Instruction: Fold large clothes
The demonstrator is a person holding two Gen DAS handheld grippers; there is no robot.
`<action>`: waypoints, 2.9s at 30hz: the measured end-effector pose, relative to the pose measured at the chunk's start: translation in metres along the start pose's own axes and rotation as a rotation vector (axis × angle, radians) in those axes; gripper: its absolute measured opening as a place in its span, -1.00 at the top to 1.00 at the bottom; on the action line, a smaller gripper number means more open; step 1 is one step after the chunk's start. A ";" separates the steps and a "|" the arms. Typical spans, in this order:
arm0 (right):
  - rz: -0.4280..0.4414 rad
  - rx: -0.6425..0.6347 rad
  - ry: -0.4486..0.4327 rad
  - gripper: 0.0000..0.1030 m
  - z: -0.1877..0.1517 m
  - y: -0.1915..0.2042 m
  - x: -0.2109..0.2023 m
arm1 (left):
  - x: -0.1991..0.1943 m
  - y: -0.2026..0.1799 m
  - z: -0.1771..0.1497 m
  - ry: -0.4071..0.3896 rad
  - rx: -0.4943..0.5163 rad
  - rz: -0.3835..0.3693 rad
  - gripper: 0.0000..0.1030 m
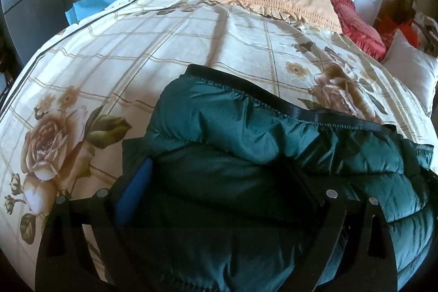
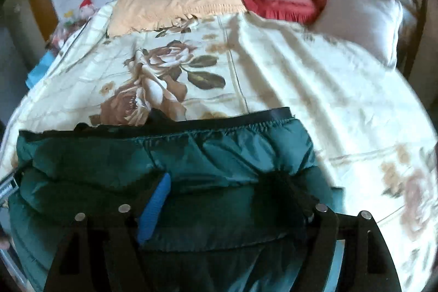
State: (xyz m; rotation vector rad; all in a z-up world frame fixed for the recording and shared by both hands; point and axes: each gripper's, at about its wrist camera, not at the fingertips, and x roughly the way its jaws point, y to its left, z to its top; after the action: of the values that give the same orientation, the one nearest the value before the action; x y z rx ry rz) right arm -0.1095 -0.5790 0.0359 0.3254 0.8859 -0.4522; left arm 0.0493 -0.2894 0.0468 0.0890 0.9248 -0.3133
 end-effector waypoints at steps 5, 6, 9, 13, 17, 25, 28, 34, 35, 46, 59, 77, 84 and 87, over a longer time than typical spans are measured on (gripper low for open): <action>-0.041 -0.034 -0.016 -0.61 -0.001 0.010 0.008 | 0.003 -0.002 -0.001 -0.015 0.001 0.003 -0.87; -0.040 -0.036 -0.010 -0.61 0.000 0.010 0.006 | 0.003 -0.002 -0.002 -0.018 0.004 0.004 -0.87; -0.015 -0.071 -0.028 -0.61 -0.003 0.017 -0.027 | 0.004 -0.002 -0.003 -0.021 0.004 0.001 -0.87; 0.101 -0.128 -0.083 -0.61 -0.031 0.033 -0.080 | 0.003 -0.003 -0.004 -0.024 0.002 -0.002 -0.88; 0.136 -0.186 -0.081 -0.61 -0.068 0.049 -0.098 | 0.003 -0.003 -0.005 -0.027 0.002 -0.003 -0.88; 0.055 -0.227 0.006 -0.75 -0.086 0.060 -0.066 | -0.012 -0.001 -0.008 -0.023 0.020 -0.002 -0.88; 0.109 -0.183 -0.035 -0.74 -0.081 0.047 -0.089 | -0.030 0.008 -0.010 -0.029 0.026 -0.020 -0.87; 0.063 -0.083 -0.102 -0.74 -0.065 0.019 -0.107 | -0.069 0.029 -0.023 -0.040 -0.009 -0.071 -0.87; 0.058 -0.063 -0.104 -0.74 -0.062 0.015 -0.105 | -0.076 0.032 -0.027 -0.044 -0.001 -0.081 -0.87; 0.000 0.073 -0.021 -0.76 -0.061 -0.012 -0.062 | -0.107 0.059 -0.071 -0.065 0.044 -0.068 -0.87; 0.122 0.162 -0.051 -0.78 -0.115 -0.061 -0.116 | -0.105 0.084 -0.094 -0.021 -0.043 -0.134 -0.87; 0.189 0.176 0.017 -0.93 -0.131 -0.068 -0.104 | -0.100 0.083 -0.107 0.010 -0.033 -0.150 -0.87; 0.180 0.169 0.029 -0.95 -0.130 -0.065 -0.101 | -0.098 0.083 -0.107 0.014 -0.032 -0.152 -0.87; 0.179 0.168 0.032 -0.95 -0.129 -0.065 -0.098 | -0.095 0.083 -0.107 0.017 -0.040 -0.161 -0.87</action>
State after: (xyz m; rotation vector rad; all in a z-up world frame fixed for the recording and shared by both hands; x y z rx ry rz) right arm -0.2822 -0.5531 0.0326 0.5624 0.8435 -0.3561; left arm -0.0609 -0.1665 0.0534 -0.0197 0.9571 -0.4437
